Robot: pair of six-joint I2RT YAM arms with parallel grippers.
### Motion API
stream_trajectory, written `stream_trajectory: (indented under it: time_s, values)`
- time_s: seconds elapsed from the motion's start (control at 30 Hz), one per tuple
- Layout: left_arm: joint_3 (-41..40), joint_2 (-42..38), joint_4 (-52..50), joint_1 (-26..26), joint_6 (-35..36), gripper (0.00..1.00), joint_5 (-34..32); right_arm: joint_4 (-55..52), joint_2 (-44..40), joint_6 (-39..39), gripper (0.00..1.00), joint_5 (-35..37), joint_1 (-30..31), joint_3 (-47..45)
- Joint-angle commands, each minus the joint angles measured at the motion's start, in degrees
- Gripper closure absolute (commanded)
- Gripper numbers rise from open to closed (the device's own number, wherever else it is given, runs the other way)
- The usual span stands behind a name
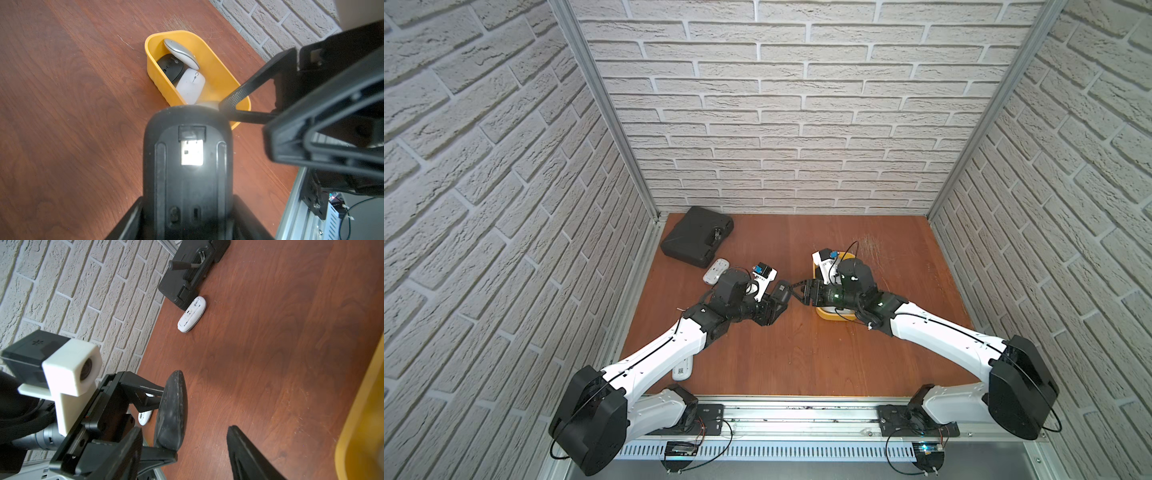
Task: Put the mouse in the storage box
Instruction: Pick up the mouse from the center of the board.
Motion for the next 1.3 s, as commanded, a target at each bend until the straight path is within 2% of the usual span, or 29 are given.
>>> stream_trajectory:
  time_s: [0.0,0.3,0.53,0.57,0.67,0.8,0.87,0.97,1.1,1.27]
  values:
    - [-0.96,-0.41,3.91,-0.39,0.09,0.48,1.04,5.44,2.46,2.75,0.32,-1.92,1.05,1.38]
    - [-1.41,-0.94,3.90,-0.42,0.44,0.49,0.72,10.28,10.16,6.23,0.49,-4.57,4.21,3.98]
    - [-2.01,-1.60,3.81,-0.42,0.56,0.47,0.56,11.46,11.81,5.84,0.65,-4.99,5.24,4.87]
    - [-2.04,-1.72,3.77,-0.43,0.46,0.45,0.60,11.37,11.78,5.47,0.68,-4.77,5.24,5.02]
    - [-2.28,-2.14,3.55,-0.42,0.31,0.27,-0.31,9.73,11.46,3.85,0.76,-3.59,5.15,5.85]
    - [-2.82,-3.73,3.21,-0.41,-0.05,0.08,-1.61,5.93,10.69,0.24,0.80,-1.51,4.79,7.52]
    - [-3.33,-5.13,2.78,-0.46,-0.21,0.02,-3.86,2.86,9.94,-2.62,0.81,0.82,4.22,8.43]
    - [-4.18,-7.40,0.54,-0.02,-0.89,0.02,-11.06,-4.12,8.13,-8.85,0.82,6.19,2.24,10.14]
    - [-5.05,-9.70,-4.66,3.04,-3.70,0.02,-20.42,-13.86,4.23,-17.08,0.83,20.03,-1.30,11.04]
    - [-8.76,-14.39,-6.96,8.15,-7.09,0.02,-25.40,-20.11,1.96,-28.98,0.83,40.59,-3.00,10.56]
